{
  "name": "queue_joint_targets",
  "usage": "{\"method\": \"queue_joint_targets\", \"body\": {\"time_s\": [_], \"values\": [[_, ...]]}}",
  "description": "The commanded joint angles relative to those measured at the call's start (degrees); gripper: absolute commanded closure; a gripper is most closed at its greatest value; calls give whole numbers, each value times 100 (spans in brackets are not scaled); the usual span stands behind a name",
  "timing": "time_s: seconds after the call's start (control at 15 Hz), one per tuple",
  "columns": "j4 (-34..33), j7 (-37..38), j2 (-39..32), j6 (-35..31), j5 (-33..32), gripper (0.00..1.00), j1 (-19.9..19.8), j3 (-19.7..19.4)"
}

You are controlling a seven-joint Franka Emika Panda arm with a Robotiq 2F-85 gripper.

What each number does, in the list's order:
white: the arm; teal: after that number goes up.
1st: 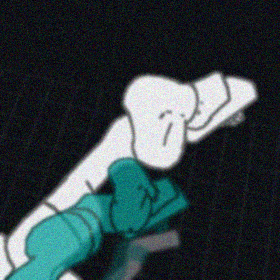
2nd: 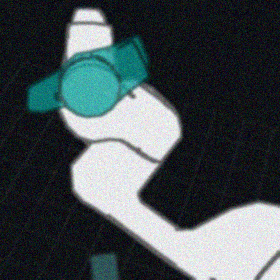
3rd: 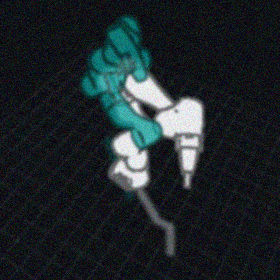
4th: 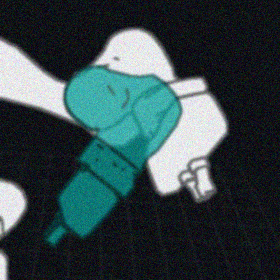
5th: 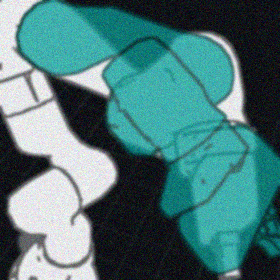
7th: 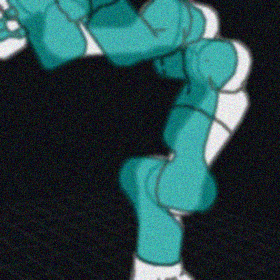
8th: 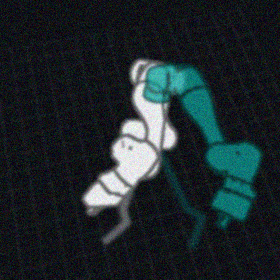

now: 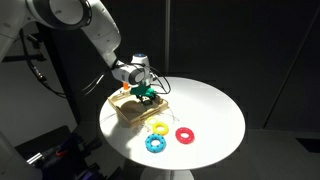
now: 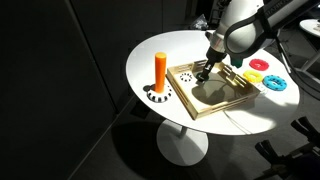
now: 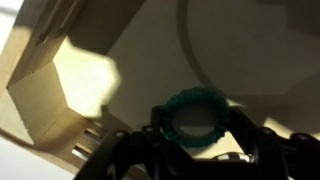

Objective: Put the green ring on the table

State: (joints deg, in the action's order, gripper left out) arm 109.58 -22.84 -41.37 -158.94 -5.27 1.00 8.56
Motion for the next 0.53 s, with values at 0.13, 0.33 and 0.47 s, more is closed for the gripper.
{"method": "queue_joint_targets", "body": {"time_s": [0.13, 0.33, 0.47], "values": [[-13, 256, 111, 6, -134, 55, 50, -108], [103, 196, 326, 101, 17, 55, -150, 54], [161, 153, 463, 129, 81, 55, -259, 125]]}}
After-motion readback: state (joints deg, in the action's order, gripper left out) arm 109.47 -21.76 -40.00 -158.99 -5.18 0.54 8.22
